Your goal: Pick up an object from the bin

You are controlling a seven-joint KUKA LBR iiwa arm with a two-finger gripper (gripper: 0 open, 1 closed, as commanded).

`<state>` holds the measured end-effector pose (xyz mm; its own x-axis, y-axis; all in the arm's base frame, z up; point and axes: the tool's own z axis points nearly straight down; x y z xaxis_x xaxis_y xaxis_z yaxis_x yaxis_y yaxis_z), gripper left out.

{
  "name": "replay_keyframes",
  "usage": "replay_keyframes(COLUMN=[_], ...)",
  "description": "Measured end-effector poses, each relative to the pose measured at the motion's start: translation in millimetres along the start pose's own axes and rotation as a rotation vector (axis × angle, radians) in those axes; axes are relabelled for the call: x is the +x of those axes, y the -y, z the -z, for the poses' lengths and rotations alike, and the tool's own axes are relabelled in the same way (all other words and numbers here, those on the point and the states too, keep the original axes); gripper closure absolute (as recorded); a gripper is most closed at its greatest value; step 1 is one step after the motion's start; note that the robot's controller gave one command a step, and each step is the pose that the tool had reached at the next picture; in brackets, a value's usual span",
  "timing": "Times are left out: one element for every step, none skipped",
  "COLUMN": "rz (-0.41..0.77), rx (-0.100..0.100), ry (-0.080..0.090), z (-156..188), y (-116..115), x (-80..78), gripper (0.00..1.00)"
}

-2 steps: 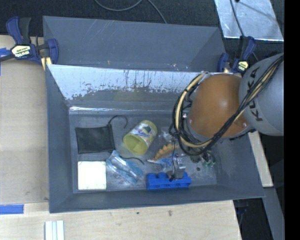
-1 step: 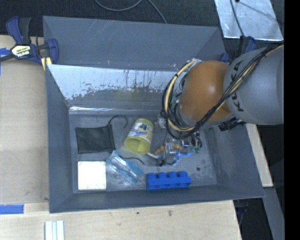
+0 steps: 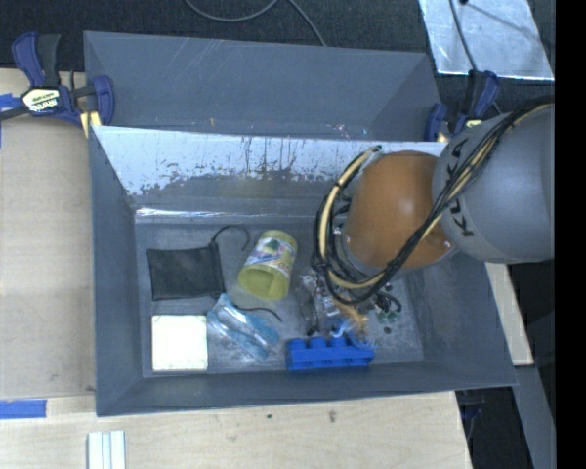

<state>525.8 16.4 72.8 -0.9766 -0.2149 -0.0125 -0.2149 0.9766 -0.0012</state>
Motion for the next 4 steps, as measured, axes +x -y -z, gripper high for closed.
replay_keyframes(rz=[0.001,0.0,-0.001,-0.001], rx=[0.0,0.0,0.0,0.0], ry=[0.001,0.001,0.0,0.0], z=[0,0,3,11], y=[-1,-1,-1,-1], x=[2.0,1.3,1.9,1.9], gripper=[1.0,1.0,1.0,1.0])
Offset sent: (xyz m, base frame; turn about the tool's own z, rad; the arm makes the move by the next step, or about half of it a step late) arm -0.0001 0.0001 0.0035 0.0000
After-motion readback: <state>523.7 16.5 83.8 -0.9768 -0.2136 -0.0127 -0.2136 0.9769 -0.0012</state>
